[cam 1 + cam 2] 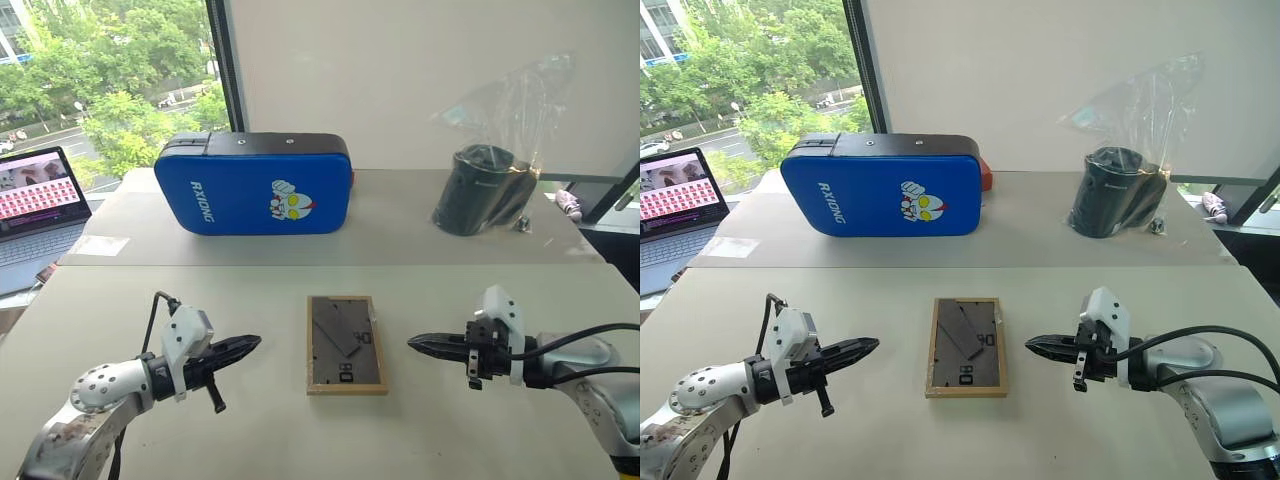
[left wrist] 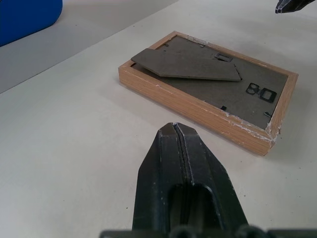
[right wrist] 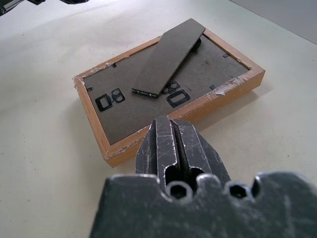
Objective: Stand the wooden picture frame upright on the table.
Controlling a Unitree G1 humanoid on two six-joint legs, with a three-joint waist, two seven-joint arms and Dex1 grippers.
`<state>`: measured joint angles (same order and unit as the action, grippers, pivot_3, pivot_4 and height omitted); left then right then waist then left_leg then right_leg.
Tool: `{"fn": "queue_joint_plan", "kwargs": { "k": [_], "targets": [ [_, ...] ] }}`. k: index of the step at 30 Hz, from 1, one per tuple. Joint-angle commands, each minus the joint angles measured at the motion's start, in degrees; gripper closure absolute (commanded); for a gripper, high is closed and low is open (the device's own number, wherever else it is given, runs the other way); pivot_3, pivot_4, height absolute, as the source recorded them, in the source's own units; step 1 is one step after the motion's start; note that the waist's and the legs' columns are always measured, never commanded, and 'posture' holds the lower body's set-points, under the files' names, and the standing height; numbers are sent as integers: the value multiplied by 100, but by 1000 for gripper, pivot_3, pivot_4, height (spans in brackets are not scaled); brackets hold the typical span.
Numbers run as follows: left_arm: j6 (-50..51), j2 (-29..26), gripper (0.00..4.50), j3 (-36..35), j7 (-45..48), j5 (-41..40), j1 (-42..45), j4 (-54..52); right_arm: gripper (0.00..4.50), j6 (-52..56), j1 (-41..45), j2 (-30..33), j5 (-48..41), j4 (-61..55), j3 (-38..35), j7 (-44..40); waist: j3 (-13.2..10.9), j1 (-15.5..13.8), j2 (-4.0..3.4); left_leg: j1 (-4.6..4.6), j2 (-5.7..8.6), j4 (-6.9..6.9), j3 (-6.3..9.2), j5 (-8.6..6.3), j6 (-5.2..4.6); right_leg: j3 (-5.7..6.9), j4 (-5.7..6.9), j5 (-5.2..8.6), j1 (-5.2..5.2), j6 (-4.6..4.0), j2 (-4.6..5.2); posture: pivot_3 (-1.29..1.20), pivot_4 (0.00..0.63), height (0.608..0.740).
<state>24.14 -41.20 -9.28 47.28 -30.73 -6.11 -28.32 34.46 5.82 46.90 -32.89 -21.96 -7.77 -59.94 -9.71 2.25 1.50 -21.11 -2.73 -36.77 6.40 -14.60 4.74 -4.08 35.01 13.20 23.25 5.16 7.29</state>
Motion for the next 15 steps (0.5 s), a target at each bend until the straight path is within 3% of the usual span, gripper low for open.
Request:
{"fn": "queue_joint_plan", "kwargs": {
  "k": [1,5,15],
  "targets": [
    [2,18,4479,277,-91,275,262,145,4500,-134,119,97,353,73,164,212,0,-2,0,0,0,0,0,0,0,0,0,0,0,0,0,0,150,740],
    [16,103,4479,964,-297,951,832,675,4500,31,359,11,1357,446,876,1029,0,-30,1,5,1,0,0,2,4,1,2,-2,-5,1,0,0,150,740],
    [-68,279,4479,2089,-175,1863,1600,1206,4500,883,946,-750,2137,-152,2008,2055,-1,26,1,2,1,0,0,2,3,0,2,-3,1,0,0,0,150,740]
  ]
}}
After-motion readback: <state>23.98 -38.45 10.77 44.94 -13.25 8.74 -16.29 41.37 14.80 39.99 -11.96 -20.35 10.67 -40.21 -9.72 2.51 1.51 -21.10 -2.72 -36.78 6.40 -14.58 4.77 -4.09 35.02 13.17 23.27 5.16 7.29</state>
